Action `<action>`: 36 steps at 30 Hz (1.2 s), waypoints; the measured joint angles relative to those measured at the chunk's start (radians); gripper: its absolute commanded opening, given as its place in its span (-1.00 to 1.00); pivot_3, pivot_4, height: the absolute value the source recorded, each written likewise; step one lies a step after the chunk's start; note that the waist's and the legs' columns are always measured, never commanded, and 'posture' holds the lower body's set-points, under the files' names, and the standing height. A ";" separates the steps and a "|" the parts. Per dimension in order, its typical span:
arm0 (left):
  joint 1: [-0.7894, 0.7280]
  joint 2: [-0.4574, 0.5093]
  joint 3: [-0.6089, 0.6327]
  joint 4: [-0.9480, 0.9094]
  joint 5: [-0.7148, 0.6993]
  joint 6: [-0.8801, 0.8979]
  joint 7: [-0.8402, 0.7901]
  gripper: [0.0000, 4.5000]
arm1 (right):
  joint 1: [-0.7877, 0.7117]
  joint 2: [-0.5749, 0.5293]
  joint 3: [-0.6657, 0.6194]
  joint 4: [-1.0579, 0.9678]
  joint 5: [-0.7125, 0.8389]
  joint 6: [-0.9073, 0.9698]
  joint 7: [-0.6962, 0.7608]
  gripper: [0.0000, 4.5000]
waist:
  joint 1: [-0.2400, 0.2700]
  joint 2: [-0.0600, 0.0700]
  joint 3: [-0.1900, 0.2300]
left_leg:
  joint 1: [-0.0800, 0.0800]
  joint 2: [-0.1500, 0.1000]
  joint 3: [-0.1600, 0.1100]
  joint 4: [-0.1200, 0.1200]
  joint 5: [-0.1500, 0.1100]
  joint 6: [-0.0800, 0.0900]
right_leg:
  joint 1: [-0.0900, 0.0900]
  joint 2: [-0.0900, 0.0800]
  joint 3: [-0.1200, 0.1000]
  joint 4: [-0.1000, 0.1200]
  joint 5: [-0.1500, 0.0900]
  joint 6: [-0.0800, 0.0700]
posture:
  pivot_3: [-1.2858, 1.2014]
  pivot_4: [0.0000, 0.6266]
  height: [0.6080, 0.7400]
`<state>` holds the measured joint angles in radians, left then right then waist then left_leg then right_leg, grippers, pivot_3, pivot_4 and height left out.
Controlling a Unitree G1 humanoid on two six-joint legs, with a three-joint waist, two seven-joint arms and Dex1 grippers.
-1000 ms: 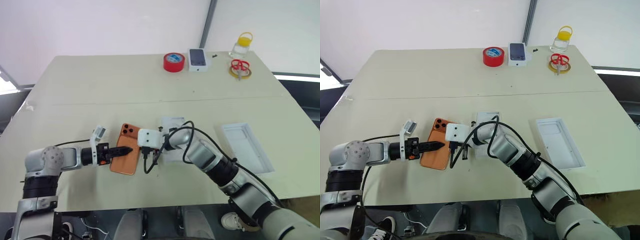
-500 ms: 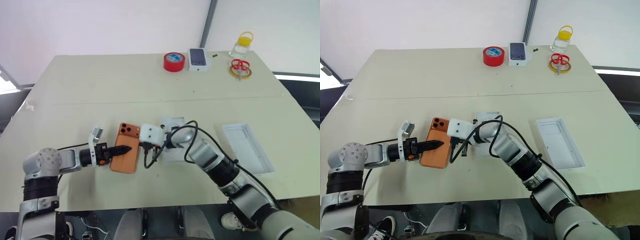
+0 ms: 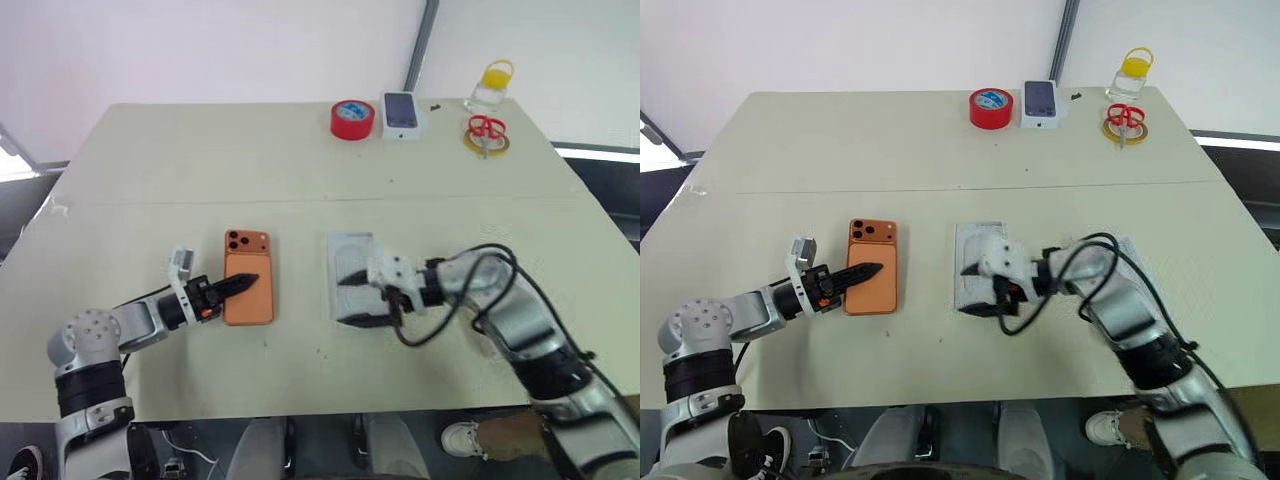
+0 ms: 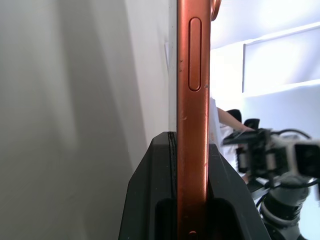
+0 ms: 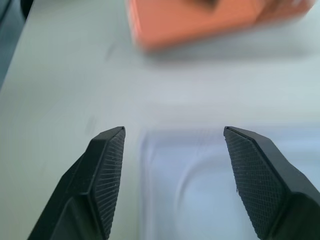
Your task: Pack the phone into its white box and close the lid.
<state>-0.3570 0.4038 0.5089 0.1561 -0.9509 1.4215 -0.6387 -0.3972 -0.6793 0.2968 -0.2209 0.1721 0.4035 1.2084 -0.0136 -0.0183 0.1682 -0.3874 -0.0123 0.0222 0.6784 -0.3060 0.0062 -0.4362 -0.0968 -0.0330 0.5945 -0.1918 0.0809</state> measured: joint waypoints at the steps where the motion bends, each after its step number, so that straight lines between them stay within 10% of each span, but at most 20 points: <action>1: -0.002 -0.005 -0.002 0.001 0.000 -0.009 0.003 -1.00 | 0.022 -0.012 0.000 -0.001 -0.002 -0.023 0.005 0.47 | 0.000 -0.001 0.001 | 0.000 0.001 0.000 0.000 0.000 0.000 | 0.000 0.001 0.000 0.000 0.000 0.000 | 0.03 -0.52 1.00; 7: -0.017 -0.011 -0.006 0.019 0.000 -0.032 0.011 -1.00 | 0.065 -0.046 0.004 0.012 -0.037 -0.132 -0.004 0.47 | 0.003 -0.002 0.002 | -0.001 0.001 0.000 0.002 0.000 0.000 | 0.000 0.001 0.000 0.000 0.000 0.000 | 0.03 -0.52 1.00; 15: -0.042 -0.010 -0.021 0.035 0.000 -0.035 0.014 -1.00 | 0.065 -0.020 0.021 0.037 -0.070 -0.177 -0.041 -0.97 | 0.005 -0.003 0.002 | -0.002 0.001 0.000 0.004 0.000 0.000 | 0.000 0.001 0.000 0.000 0.000 0.000 | 0.03 -0.52 1.00; 33: -0.263 -0.152 0.056 0.044 -0.085 -0.030 0.250 -1.00 | -0.102 0.210 0.138 0.181 -0.199 -0.139 -0.200 -0.97 | 0.000 -0.004 0.003 | -0.002 0.000 -0.001 0.004 0.001 -0.002 | -0.001 0.000 0.000 0.001 0.002 0.003 | 0.03 -0.52 1.00; 36: -0.264 -0.166 0.055 0.045 -0.086 -0.039 0.270 -1.00 | -0.114 0.228 0.137 0.193 -0.198 -0.111 -0.206 -0.56 | 0.000 -0.004 0.003 | -0.002 0.000 -0.001 0.004 0.002 -0.003 | -0.001 0.001 -0.001 0.002 0.002 0.003 | 0.03 -0.52 1.00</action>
<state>-0.6206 0.2377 0.5635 0.2011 -1.0371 1.3823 -0.3684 -0.5108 -0.4509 0.4338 -0.0282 -0.0257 0.2924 1.0027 -0.0131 -0.0221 0.1710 -0.3894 -0.0123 0.0211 0.6819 -0.3041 0.0032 -0.4369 -0.0961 -0.0335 0.5960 -0.1897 0.0836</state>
